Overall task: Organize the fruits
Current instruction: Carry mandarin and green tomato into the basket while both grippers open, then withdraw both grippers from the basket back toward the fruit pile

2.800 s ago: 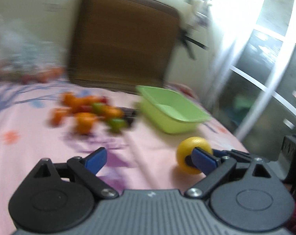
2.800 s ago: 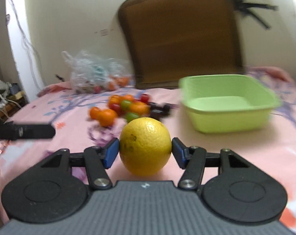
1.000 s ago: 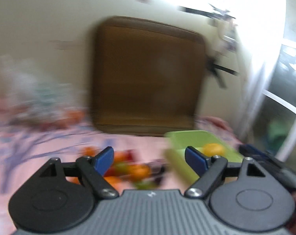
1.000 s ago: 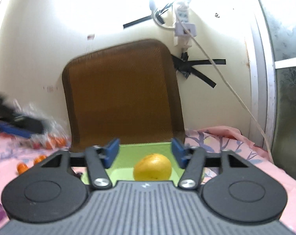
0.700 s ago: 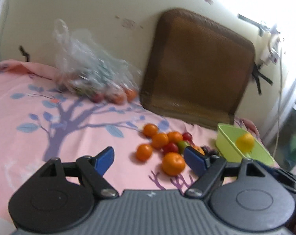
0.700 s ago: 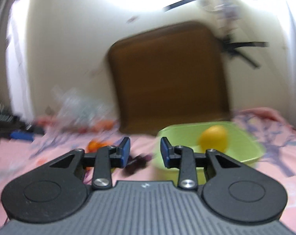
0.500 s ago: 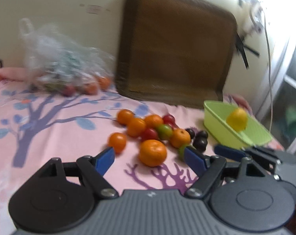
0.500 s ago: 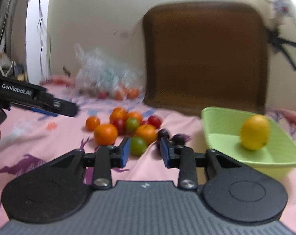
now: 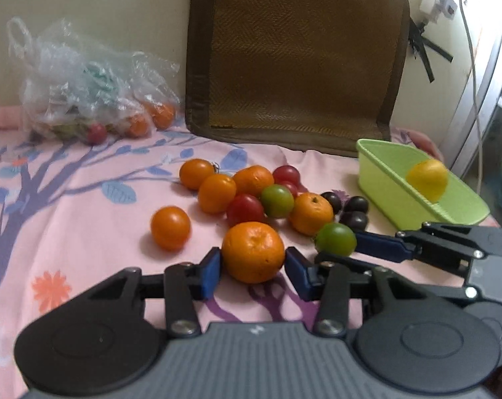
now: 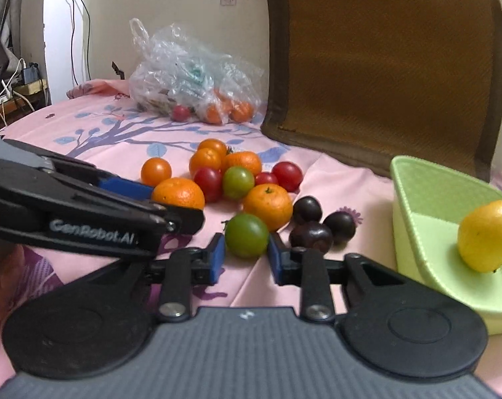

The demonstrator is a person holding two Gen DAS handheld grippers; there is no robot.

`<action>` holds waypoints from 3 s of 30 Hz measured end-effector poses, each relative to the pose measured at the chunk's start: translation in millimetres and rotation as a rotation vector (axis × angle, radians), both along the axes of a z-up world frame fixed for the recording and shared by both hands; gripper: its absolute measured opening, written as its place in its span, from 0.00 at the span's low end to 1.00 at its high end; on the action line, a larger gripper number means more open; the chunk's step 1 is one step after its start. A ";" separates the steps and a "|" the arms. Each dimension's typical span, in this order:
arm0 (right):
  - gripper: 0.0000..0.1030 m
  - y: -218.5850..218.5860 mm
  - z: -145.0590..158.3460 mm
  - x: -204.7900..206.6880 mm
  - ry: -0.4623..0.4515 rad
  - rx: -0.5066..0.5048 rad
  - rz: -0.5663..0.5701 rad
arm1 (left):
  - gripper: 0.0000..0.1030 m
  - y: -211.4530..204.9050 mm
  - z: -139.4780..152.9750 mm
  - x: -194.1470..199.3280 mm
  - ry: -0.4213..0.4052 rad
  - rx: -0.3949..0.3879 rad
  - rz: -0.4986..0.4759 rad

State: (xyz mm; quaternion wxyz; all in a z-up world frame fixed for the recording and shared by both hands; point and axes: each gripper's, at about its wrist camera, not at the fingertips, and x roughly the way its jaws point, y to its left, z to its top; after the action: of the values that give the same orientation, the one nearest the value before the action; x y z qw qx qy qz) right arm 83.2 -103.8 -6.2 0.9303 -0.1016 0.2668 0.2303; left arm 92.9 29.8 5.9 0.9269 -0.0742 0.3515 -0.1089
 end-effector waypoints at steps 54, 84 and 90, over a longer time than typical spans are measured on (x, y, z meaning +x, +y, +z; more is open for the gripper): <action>0.38 -166.3 33.1 -54.6 -0.323 0.250 -0.487 | 0.55 86.9 49.7 -40.5 -0.112 0.120 0.350; 0.38 6.9 11.9 -8.6 -0.106 -0.006 -0.092 | 0.55 74.9 8.9 -41.0 -0.089 0.037 0.300; 0.39 25.0 -0.2 20.7 -0.082 -0.115 -0.040 | 0.55 79.2 11.7 -44.7 -0.125 -0.009 0.274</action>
State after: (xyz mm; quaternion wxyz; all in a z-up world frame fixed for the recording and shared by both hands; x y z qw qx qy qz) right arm 103.9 -78.8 -6.4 0.9374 -0.1587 0.2433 0.1918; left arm 48.2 109.0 17.6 0.9528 -0.1186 0.2790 0.0127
